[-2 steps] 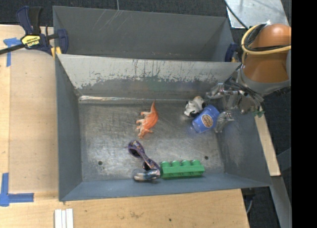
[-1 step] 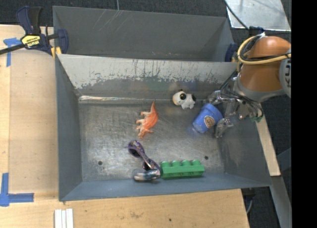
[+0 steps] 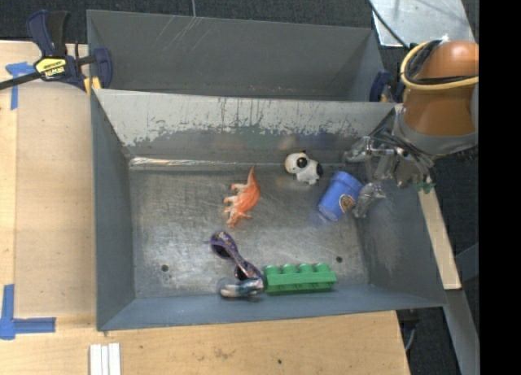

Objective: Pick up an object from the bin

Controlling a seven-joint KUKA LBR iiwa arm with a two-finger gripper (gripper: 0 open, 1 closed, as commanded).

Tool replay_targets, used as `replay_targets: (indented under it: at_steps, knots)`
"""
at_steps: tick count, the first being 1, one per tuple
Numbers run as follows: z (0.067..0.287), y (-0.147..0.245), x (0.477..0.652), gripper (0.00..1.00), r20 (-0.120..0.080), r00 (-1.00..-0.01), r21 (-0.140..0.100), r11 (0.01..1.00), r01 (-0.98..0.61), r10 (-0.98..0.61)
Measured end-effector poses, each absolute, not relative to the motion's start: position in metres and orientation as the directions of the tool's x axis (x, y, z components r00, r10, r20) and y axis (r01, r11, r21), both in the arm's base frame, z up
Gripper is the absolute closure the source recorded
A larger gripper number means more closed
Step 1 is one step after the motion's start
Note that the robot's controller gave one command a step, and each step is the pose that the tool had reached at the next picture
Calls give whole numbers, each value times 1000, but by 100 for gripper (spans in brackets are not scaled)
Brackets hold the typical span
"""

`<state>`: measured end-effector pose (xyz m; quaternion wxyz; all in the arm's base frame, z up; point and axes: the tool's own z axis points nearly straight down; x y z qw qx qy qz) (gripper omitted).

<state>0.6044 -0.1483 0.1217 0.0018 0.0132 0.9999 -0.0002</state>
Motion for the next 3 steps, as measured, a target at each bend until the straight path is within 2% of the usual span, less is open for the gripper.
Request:
replay_targets:
  at_steps: [1,2,3]
  knots:
    - [85,-156,609,0,-6,-989,-2,989,-149,-149]
    - [75,-154,608,100,-16,-1000,-2,1000,21,21]
    - [75,-154,608,100,-16,-1000,-2,1000,20,20]
